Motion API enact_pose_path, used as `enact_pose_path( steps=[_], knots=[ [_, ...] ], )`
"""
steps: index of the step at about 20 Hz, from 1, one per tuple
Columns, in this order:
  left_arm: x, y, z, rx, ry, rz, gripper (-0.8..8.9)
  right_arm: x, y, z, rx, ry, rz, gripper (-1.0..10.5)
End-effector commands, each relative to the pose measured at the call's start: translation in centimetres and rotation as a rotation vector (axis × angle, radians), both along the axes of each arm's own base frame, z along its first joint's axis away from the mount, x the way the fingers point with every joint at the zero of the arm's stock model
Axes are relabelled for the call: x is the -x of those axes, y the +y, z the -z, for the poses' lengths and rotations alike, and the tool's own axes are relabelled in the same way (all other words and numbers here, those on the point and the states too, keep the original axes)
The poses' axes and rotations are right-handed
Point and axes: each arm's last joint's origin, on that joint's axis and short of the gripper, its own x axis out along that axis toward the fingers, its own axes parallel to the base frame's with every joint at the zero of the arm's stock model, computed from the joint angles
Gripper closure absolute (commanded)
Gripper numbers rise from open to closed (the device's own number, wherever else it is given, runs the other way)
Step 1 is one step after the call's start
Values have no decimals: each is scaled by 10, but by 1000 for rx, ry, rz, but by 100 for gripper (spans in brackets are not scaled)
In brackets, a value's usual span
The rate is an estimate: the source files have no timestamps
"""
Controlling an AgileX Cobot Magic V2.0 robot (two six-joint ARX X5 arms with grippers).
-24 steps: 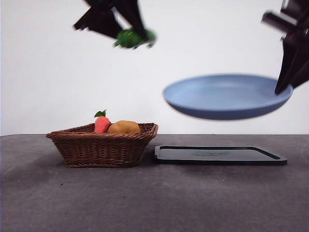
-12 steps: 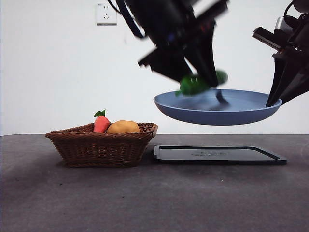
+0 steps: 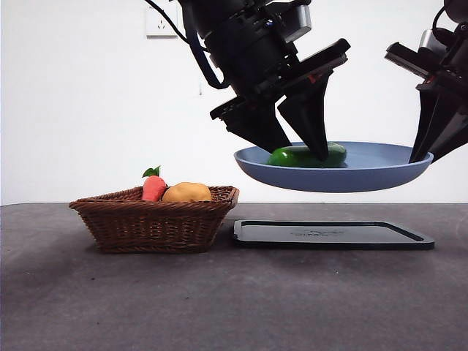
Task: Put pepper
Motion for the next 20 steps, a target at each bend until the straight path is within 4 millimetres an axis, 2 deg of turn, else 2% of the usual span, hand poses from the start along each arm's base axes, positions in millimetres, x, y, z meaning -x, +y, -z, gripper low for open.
enact_pose_path(
  steps=[1, 5, 7, 10, 15, 20],
  knots=[
    [1, -8, 3, -4, -3, 26, 592, -3, 2, -1, -12, 1, 1, 941],
    [4, -7, -2, -2, 0, 27, 568, -2, 2, -1, -15, 21, 13, 941],
    [7, -3, -11, 12, -14, 26, 522, -2, 2, 0, -17, 25, 17, 941],
    [13, 5, -31, 39, -44, 26, 515, -2, 2, 0, -23, 36, 32, 941],
    [29, 31, -77, 107, -121, 12, 516, -3, 0, 0, -29, 48, 72, 941],
    [59, 78, -133, 180, -235, 2, 516, -16, -9, 3, -58, 30, 154, 942]
  ],
)
